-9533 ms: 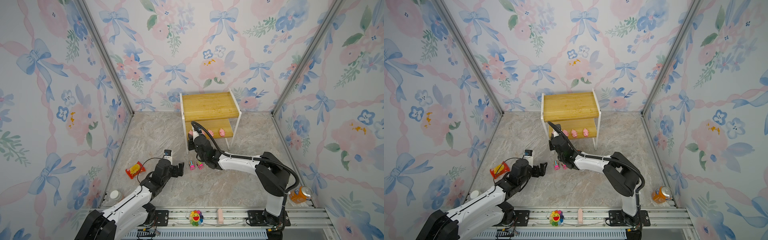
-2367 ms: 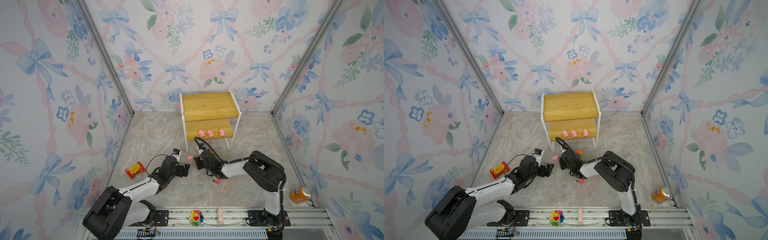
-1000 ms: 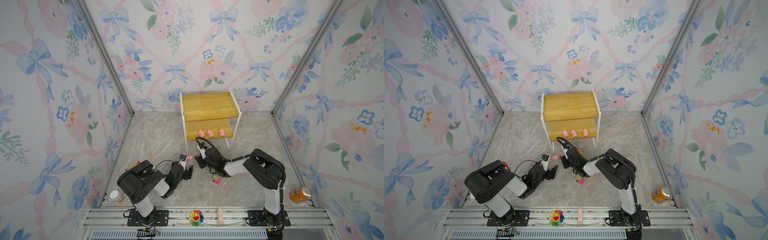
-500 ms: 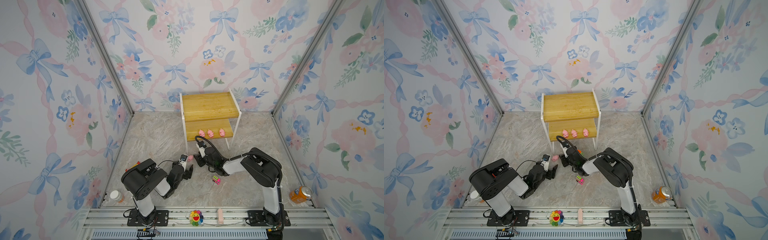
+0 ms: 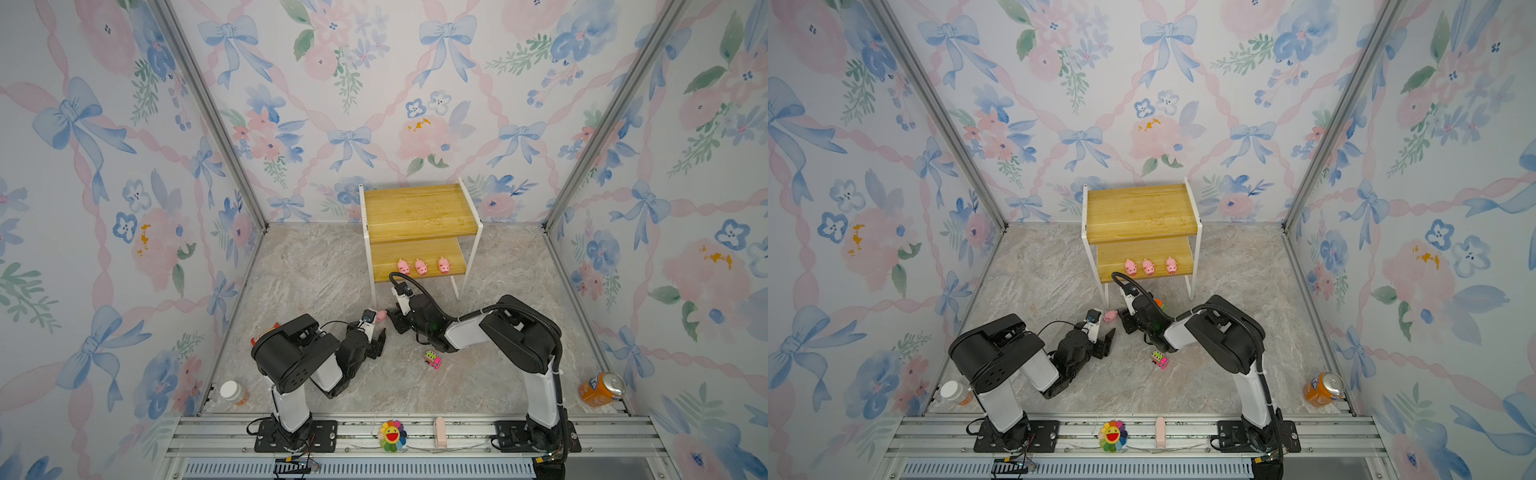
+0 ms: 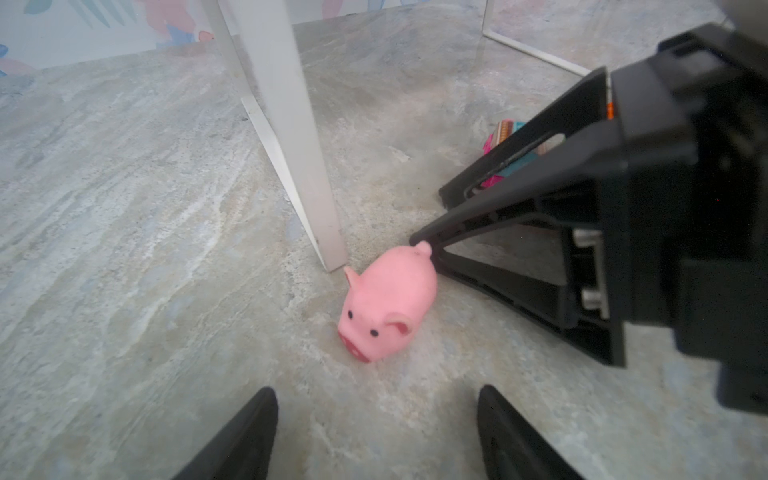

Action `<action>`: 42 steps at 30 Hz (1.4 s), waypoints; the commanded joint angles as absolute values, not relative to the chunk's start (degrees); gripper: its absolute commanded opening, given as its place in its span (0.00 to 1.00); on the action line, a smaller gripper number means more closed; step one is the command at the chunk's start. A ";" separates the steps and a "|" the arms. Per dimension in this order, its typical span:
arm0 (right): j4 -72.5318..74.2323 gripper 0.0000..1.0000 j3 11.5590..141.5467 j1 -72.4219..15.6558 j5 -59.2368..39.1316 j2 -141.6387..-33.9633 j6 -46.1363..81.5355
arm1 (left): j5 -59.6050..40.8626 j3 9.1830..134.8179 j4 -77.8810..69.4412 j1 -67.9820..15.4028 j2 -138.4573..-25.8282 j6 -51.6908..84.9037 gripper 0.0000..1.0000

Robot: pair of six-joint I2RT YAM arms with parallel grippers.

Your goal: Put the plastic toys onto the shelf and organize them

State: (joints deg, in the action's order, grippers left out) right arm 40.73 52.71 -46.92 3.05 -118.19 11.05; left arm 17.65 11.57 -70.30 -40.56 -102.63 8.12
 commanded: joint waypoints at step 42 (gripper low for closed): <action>36.85 0.51 52.28 -49.30 -1.33 -121.66 1.82 | 21.32 7.39 -80.57 -42.94 -106.59 4.70 0.78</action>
State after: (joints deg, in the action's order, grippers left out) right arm 41.87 52.86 -48.36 1.58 -119.09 2.68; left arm 20.18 7.84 -79.24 -43.16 -105.60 5.76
